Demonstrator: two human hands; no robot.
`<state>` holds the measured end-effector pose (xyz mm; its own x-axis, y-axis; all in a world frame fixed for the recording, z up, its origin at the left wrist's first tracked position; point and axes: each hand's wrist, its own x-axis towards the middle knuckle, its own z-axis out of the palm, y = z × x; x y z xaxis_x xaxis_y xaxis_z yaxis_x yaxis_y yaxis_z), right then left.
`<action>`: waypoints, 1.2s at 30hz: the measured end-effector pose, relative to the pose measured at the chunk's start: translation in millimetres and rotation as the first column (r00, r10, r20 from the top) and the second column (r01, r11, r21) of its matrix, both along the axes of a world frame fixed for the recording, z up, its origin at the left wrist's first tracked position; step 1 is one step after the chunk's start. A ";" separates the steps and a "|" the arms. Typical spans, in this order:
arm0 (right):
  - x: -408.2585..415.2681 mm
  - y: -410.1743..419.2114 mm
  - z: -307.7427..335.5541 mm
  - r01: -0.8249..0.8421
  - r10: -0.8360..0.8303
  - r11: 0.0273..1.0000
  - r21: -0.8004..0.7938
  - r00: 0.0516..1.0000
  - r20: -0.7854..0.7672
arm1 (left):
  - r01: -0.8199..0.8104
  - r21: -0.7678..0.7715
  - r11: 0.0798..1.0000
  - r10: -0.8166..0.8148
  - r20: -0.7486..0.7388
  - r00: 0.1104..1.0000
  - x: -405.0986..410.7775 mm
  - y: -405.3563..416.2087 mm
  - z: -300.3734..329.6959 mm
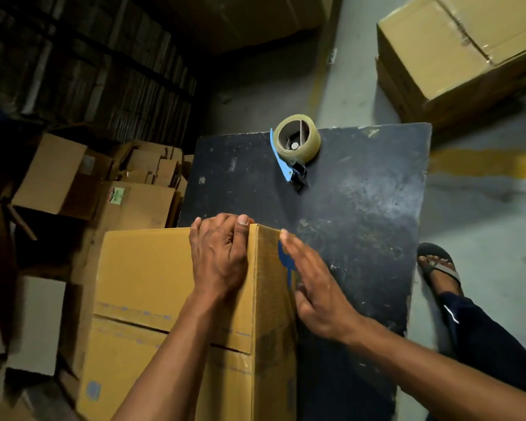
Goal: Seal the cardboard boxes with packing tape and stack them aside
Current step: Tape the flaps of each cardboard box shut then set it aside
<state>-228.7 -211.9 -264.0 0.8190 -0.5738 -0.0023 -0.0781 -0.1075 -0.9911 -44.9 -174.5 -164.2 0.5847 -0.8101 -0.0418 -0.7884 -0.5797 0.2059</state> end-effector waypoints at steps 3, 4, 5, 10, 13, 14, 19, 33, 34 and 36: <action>28.5 -18.8 6.8 -0.049 0.050 0.999 0.007 0.996 -0.069 | 0.002 0.005 1.000 -0.002 0.011 1.000 -0.2 -1.5 1.1; 34.3 -18.3 9.3 -0.086 0.084 0.996 -0.021 0.993 -0.087 | 0.002 0.007 1.000 -0.002 0.012 1.000 -0.3 -2.0 1.1; 36.4 -14.4 11.3 -0.112 0.107 0.993 -0.045 0.989 -0.102 | 0.002 0.007 1.000 -0.002 0.012 1.000 -0.3 -2.3 0.9; 2.3 2.0 7.3 -0.274 0.243 0.957 -0.098 0.937 -0.250 | -0.006 0.017 1.000 0.006 0.006 1.000 -1.4 -2.5 1.6; -15.0 -19.3 11.0 -0.134 0.136 0.991 0.021 0.980 -0.146 | -0.007 0.000 1.000 0.007 -0.007 1.000 -0.1 -1.1 0.9; -13.3 -30.2 17.1 -0.048 0.060 0.994 0.102 0.992 -0.110 | -0.006 -0.001 1.000 0.006 -0.007 1.000 0.9 -1.5 0.7; 36.2 -80.6 48.2 -0.035 0.053 0.964 0.265 0.997 -0.059 | -0.012 0.013 1.000 0.013 -0.022 1.000 2.6 -1.2 -0.8; 61.2 -111.1 -21.9 -0.297 0.251 0.855 0.426 0.954 0.161 | -0.023 -0.018 1.000 0.023 -0.028 0.999 2.1 -2.5 -0.2; 53.4 -114.2 -24.8 -0.305 0.287 0.852 0.426 0.952 0.107 | -0.028 -0.022 0.999 0.027 -0.036 0.999 1.4 -3.8 1.1; 41.7 -115.7 -24.9 -0.311 0.325 0.845 0.434 0.945 0.044 | -0.040 -0.015 0.999 0.039 -0.048 0.998 -0.4 -4.0 2.3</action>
<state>-187.0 -327.6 -288.9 0.9520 -0.2179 -0.2150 -0.1431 0.3042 -0.9418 -45.3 -178.4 -161.9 0.6139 -0.7872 -0.0577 -0.7541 -0.6066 0.2519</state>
